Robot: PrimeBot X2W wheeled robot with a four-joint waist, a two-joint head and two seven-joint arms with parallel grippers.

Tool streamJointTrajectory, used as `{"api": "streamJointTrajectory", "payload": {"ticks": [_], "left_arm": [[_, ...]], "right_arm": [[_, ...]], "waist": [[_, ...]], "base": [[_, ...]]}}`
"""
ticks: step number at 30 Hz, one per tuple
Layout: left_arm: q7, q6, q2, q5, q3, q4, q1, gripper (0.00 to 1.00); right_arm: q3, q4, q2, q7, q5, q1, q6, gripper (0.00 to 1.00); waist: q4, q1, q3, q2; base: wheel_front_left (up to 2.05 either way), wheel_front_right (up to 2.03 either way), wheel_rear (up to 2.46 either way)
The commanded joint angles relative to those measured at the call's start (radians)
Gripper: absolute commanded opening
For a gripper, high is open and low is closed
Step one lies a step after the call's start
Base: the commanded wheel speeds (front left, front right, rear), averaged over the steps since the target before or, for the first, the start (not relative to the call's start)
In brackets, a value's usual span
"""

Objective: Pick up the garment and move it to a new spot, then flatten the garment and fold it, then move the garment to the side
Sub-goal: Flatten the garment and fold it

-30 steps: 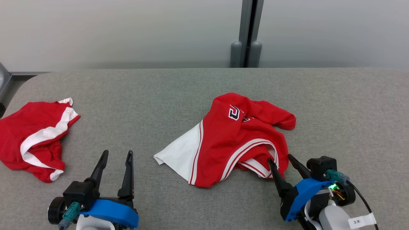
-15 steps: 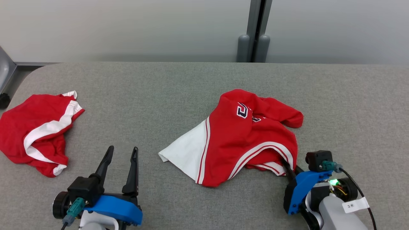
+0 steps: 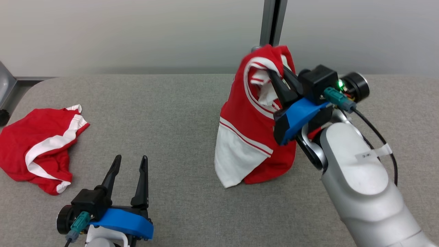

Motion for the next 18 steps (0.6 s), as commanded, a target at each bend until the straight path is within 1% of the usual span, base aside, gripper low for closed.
{"api": "streamJointTrajectory", "payload": {"ticks": [1, 6, 7, 8, 9, 11, 14, 18], "left_arm": [[-0.005, 0.003, 0.0, 0.006, 0.01, -0.006, -0.003, 1.0], [-0.005, 0.002, -0.005, 0.015, 0.021, -0.022, -0.017, 1.0], [-0.005, 0.002, -0.007, 0.016, 0.025, -0.026, -0.019, 1.0], [-0.005, 0.002, -0.007, 0.016, 0.025, -0.026, -0.019, 1.0], [-0.005, 0.0, -0.011, 0.021, 0.031, -0.033, -0.02, 1.0], [-0.005, -0.003, -0.015, 0.025, 0.034, -0.039, -0.021, 1.0], [-0.005, -0.004, -0.017, 0.029, 0.036, -0.043, -0.021, 1.0], [-0.005, -0.009, -0.017, 0.035, 0.043, -0.051, -0.02, 1.0]], "right_arm": [[0.036, -0.041, -0.003, -0.004, 0.06, -0.07, 0.0, 0.0], [0.127, -0.084, -0.042, 0.01, 0.136, -0.243, 0.0, 0.0], [0.135, -0.095, -0.046, 0.006, 0.151, -0.278, 0.0, 0.0], [0.135, -0.095, -0.046, 0.006, 0.151, -0.278, 0.0, 0.0], [0.158, -0.118, -0.056, 0.008, 0.183, -0.337, 0.0, 0.0], [0.159, -0.146, -0.073, 0.005, 0.204, -0.378, 0.0, 0.0], [0.142, -0.173, -0.086, 0.012, 0.228, -0.392, 0.0, 0.0], [0.077, -0.198, -0.134, 0.035, 0.239, -0.338, 0.0, 0.0]], "waist": [[0.001, -0.0001, 0.008, 0.0], [0.014, -0.0001, 0.025, 0.0], [0.018, -0.0001, 0.029, 0.0], [0.018, -0.0001, 0.029, 0.0], [0.025, -0.0001, 0.035, 0.0], [0.029, -0.0001, 0.041, 0.0], [0.033, -0.0001, 0.044, 0.0], [0.035, -0.0001, 0.054, 0.0]], "base": [[0.0, 0.0, 0.0], [0.0, 0.0, 0.0], [0.0, 0.0, 0.0], [0.0, 0.0, 0.0], [0.0, 0.0, 0.0], [0.0, 0.0, 0.0], [0.0, 0.0, 0.0], [0.0, 0.0, 0.0]]}}
